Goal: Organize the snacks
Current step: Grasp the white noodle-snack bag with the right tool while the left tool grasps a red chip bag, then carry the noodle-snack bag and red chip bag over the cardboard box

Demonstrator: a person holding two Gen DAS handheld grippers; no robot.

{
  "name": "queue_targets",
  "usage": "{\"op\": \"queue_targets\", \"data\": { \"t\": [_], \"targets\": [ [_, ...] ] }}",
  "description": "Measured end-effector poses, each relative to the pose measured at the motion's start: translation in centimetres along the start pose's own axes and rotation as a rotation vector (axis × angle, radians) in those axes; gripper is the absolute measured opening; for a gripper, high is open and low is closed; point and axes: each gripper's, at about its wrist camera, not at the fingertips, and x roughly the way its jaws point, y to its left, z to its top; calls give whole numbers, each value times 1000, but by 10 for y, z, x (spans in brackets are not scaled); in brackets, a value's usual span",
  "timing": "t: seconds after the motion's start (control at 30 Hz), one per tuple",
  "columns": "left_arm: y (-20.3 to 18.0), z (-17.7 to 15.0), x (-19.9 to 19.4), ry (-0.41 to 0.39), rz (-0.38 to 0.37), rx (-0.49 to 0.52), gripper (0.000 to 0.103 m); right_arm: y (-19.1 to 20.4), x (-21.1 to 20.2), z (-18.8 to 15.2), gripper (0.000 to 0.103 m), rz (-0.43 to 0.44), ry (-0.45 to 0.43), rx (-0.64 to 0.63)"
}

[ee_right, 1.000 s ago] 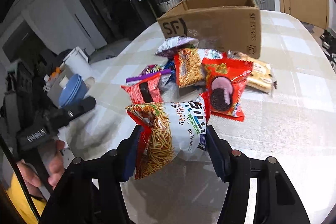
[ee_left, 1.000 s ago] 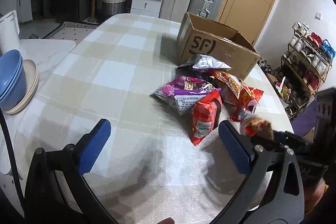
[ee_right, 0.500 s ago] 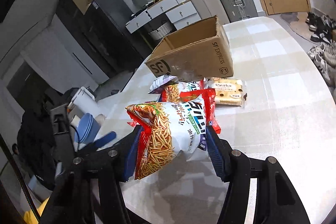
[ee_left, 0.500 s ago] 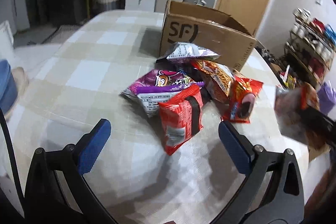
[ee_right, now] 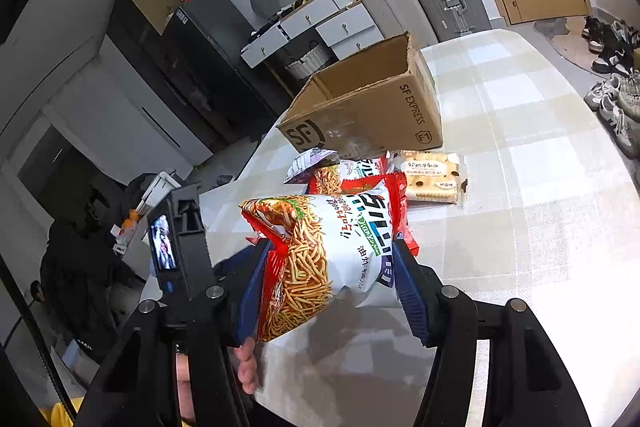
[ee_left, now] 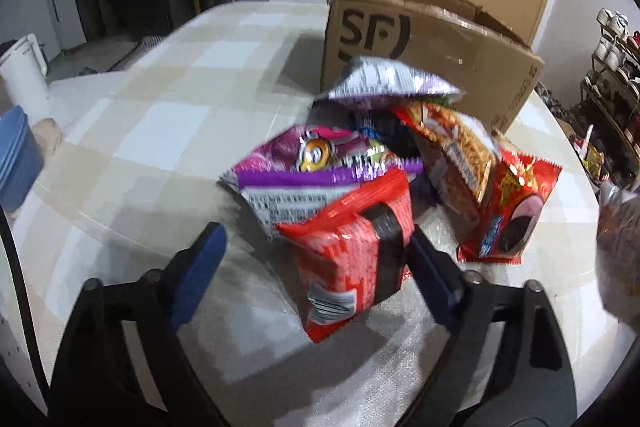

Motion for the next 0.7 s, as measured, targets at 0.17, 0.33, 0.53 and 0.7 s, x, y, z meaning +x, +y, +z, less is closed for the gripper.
{"op": "queue_targets", "data": {
  "t": [0.17,0.33,0.53,0.7],
  "targets": [
    [10,-5,3,26,6,29,44,0,0,-1,60,2,-2,-6],
    [30,-7,-3,32,-83,15,41,-1,1,-1,60,1,0,-3],
    [50,-11,-28,-8,-149,52,40,-1,3,-1,60,-6,2,-10],
    [55,-17,-42,-8,-156,73,40,-3,9,-1,60,-20,2,-6]
  ]
}}
